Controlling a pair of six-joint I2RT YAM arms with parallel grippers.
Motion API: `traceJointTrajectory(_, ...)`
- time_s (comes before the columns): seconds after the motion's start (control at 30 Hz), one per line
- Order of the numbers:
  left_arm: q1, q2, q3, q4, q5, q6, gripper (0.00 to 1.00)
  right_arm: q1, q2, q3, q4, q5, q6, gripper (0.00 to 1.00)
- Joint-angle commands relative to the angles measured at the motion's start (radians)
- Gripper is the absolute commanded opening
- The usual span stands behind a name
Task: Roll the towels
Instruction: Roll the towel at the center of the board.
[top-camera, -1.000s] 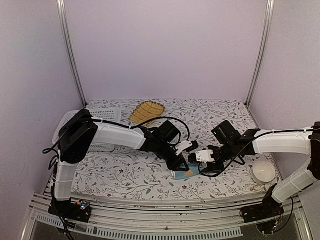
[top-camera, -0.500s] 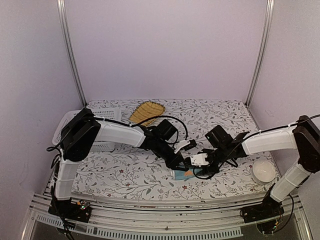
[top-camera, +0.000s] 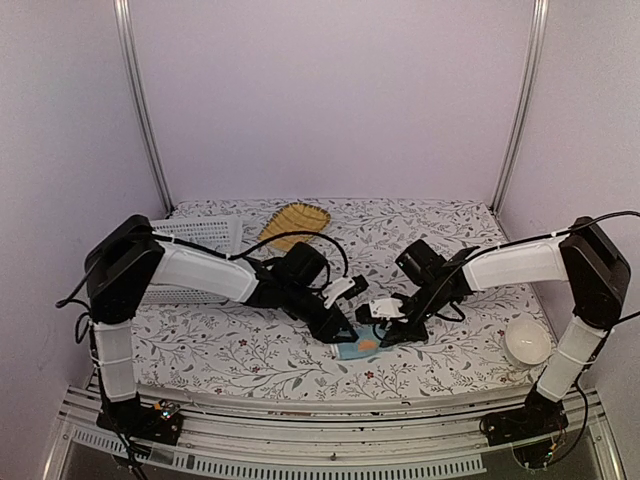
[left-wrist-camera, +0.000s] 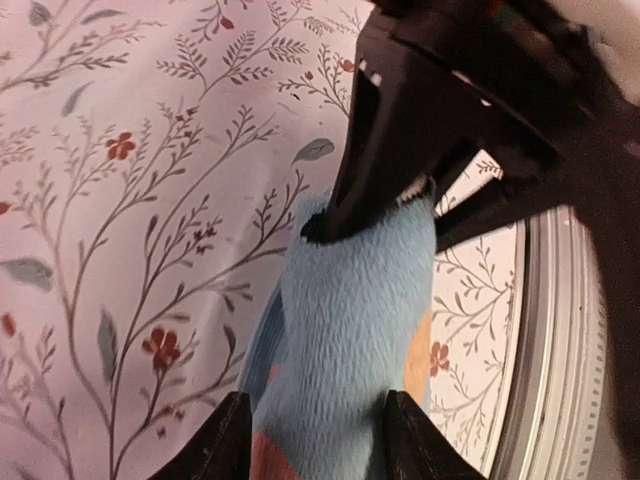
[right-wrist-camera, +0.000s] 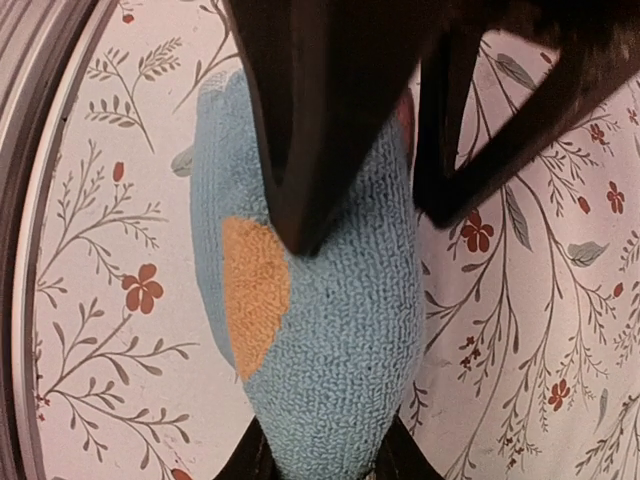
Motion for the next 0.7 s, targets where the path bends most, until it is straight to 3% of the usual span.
traceJointTrajectory(0.0,-0.002,-0.232,-0.197,0.161,-0.232,-0.034,0.47,-0.045,0.073,0.066,-0.231,-0.161,0.047,0.14)
traceJointTrajectory(0.1,-0.043,-0.352,-0.302,0.233,-0.377,0.006,0.47,-0.072,0.130,0.133,-0.305,-0.225,0.064,0.14)
traceJointTrajectory(0.23,-0.135,-0.394,-0.352,0.205,-0.526,0.093,0.47,-0.089,0.212,0.221,-0.418,-0.303,0.068,0.14)
traceJointTrajectory(0.47,-0.311,-0.315,-0.279,0.122,-0.758,0.272,0.50,-0.104,0.335,0.343,-0.546,-0.383,0.074,0.14)
traceJointTrajectory(0.67,-0.342,-0.168,-0.144,0.050,-0.860,0.340,0.51,-0.104,0.335,0.349,-0.529,-0.362,0.089,0.14)
